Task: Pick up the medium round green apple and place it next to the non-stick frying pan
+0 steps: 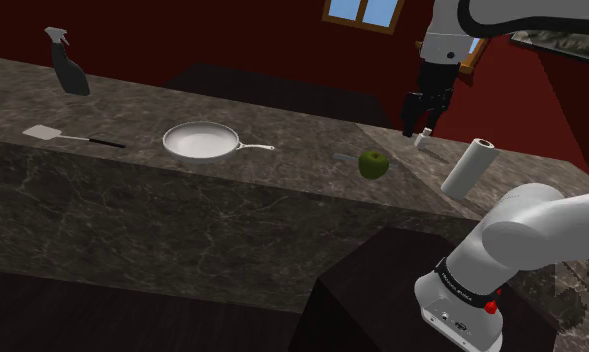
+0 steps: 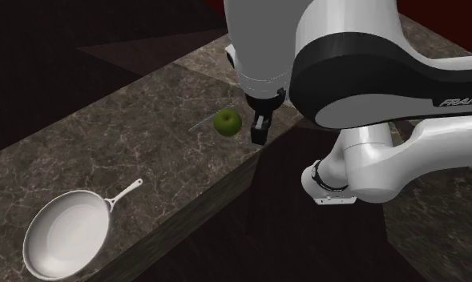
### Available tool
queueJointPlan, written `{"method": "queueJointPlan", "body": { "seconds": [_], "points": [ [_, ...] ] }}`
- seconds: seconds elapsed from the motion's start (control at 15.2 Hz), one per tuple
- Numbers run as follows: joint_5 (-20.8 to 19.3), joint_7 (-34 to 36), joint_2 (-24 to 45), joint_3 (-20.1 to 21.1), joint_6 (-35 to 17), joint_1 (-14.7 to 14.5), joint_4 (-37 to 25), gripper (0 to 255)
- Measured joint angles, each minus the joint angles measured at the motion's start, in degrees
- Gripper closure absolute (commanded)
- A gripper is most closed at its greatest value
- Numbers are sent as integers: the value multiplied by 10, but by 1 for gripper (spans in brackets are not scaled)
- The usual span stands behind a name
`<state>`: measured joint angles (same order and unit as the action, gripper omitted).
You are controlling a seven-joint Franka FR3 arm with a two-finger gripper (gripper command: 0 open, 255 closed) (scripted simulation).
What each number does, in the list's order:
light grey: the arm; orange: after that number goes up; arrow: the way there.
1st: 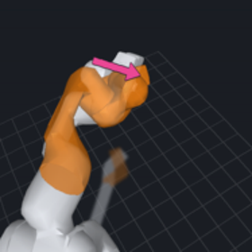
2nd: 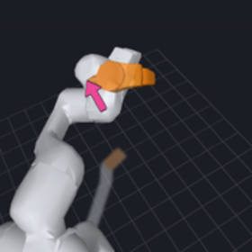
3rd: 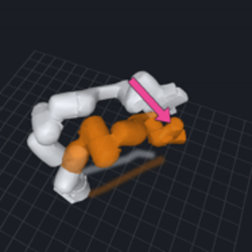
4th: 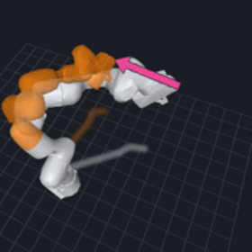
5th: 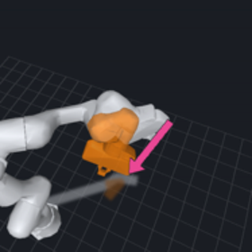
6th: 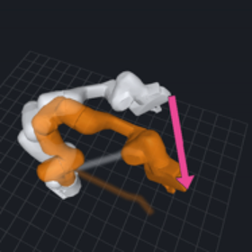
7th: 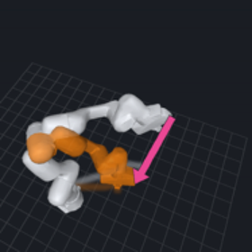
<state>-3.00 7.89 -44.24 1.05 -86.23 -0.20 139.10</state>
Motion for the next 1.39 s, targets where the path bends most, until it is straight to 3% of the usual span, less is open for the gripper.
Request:
{"method": "queueJointPlan", "body": {
  "seconds": [0.33, 1.06, 1.39],
  "points": [
    [17, 57, 53, -11, -54, 31, -2, 0],
    [83, 226, 228, -74, -250, 127, -5, 0],
    [101, 250, 256, -81, -305, 136, 16, 0]
  ]
}}
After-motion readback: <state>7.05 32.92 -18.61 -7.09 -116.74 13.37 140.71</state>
